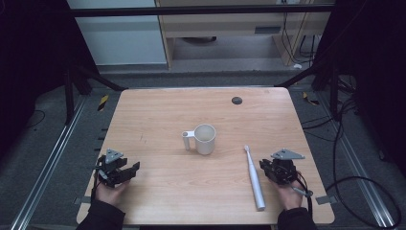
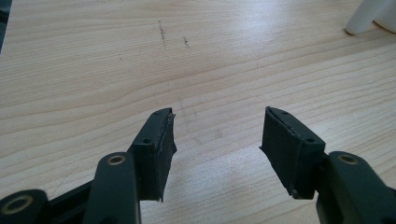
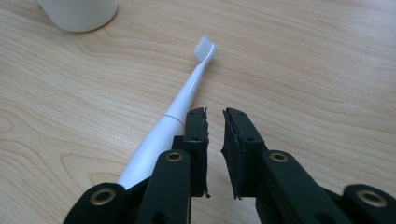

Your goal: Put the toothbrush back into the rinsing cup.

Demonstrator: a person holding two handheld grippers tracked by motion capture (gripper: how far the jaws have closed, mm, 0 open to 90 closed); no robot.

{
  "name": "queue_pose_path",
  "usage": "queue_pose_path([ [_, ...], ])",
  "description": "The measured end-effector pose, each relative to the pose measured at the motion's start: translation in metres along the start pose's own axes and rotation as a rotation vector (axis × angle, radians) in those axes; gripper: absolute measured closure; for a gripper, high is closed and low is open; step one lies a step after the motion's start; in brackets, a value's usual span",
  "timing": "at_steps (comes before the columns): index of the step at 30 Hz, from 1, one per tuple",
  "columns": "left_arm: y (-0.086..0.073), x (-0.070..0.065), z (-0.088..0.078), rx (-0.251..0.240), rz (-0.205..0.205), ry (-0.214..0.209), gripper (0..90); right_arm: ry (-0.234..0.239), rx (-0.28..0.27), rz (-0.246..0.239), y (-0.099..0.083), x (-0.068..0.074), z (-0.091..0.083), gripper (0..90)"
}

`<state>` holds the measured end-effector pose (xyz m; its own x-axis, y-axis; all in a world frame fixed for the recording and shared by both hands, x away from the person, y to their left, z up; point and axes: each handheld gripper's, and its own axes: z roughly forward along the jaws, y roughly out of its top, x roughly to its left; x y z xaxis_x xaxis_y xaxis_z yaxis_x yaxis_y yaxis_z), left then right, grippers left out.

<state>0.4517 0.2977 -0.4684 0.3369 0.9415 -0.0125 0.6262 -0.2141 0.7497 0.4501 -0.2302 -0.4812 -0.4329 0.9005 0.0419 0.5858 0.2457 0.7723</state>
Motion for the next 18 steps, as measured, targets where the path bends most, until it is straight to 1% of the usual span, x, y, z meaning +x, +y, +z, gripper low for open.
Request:
queue_pose_path([
  [5,0.0,0.0,0.001,0.002,0.001,-0.003,42.7,0.019,0.025,0.007,0.001,0.002,0.006,83.5],
  [9,0.0,0.0,0.001,0.004,0.003,-0.003,42.7,0.021,0.033,-0.003,0.002,0.004,0.011,84.1],
  [12,0.0,0.001,0.001,0.007,0.003,-0.003,42.7,0.028,0.054,-0.002,0.003,0.005,0.016,84.6],
  [17,0.0,0.001,0.002,0.008,0.002,-0.003,42.7,0.033,0.061,-0.002,0.003,0.005,0.018,84.7],
  [18,0.0,0.0,0.002,0.007,0.002,-0.004,42.7,0.04,0.064,-0.005,0.002,0.005,0.019,85.3],
])
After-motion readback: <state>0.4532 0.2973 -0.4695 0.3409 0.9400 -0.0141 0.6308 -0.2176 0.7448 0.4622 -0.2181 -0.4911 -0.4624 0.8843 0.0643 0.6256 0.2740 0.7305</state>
